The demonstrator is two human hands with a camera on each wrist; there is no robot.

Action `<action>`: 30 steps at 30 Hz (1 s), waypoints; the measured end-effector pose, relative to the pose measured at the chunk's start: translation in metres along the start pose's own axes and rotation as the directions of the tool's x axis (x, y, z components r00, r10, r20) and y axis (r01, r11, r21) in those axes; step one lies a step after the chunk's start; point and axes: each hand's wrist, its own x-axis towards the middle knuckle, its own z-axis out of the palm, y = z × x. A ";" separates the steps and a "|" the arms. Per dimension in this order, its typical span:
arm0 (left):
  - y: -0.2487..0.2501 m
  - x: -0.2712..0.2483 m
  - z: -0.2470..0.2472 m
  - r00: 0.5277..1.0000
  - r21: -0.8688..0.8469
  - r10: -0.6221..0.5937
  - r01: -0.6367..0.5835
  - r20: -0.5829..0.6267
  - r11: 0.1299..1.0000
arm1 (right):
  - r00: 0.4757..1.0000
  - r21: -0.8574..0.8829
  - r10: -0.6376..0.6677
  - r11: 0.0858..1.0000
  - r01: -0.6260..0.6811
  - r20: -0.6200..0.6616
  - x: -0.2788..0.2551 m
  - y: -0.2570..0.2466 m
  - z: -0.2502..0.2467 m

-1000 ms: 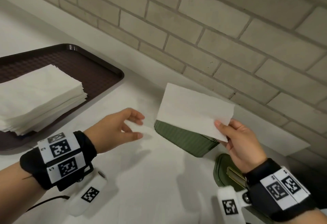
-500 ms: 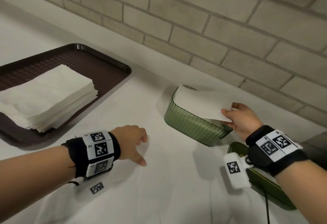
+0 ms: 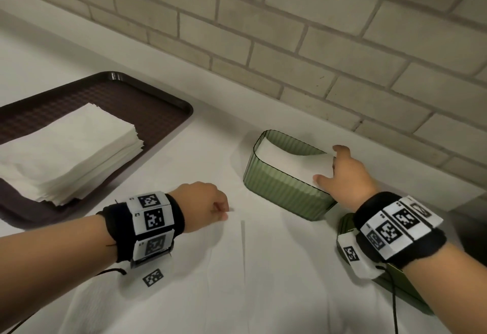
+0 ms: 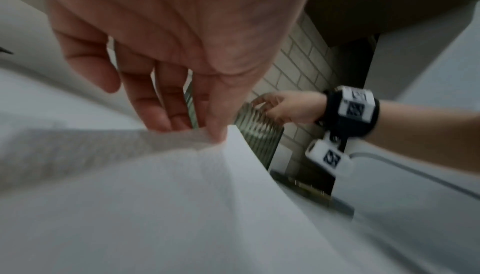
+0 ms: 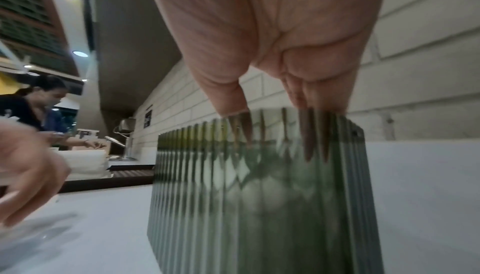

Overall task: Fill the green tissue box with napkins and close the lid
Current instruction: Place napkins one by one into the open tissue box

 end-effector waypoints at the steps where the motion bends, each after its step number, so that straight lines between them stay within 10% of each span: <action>1: 0.000 -0.001 -0.005 1.000 -0.037 0.005 -0.005 -0.015 0.999 | 0.998 -0.032 -0.048 0.998 0.047 -0.031 -0.005 -0.002 -0.001; 5: 0.000 -0.007 -0.027 0.999 -0.218 0.030 -0.039 -0.043 0.975 | 0.923 -0.126 -0.330 0.942 0.310 -0.198 -0.036 -0.011 -0.008; 9: 0.004 -0.016 -0.045 0.995 -0.374 0.042 -0.073 -0.089 0.924 | 0.883 0.152 -0.464 0.869 0.470 -0.078 -0.072 -0.028 -0.009; 16: 0.009 -0.016 -0.061 0.956 -0.715 -0.092 -0.141 -0.277 0.685 | 0.891 0.595 -0.402 0.776 0.208 0.212 -0.092 -0.024 0.005; 23: 0.010 -0.008 -0.054 0.932 -0.813 -0.227 -0.107 -0.283 0.572 | 0.954 0.882 -0.219 0.464 -0.084 0.207 -0.092 -0.010 0.018; 30: 0.036 0.033 -0.074 0.945 -0.777 -0.218 -0.058 -0.245 0.627 | 0.994 0.941 -0.022 0.325 -0.091 0.104 -0.055 0.001 0.007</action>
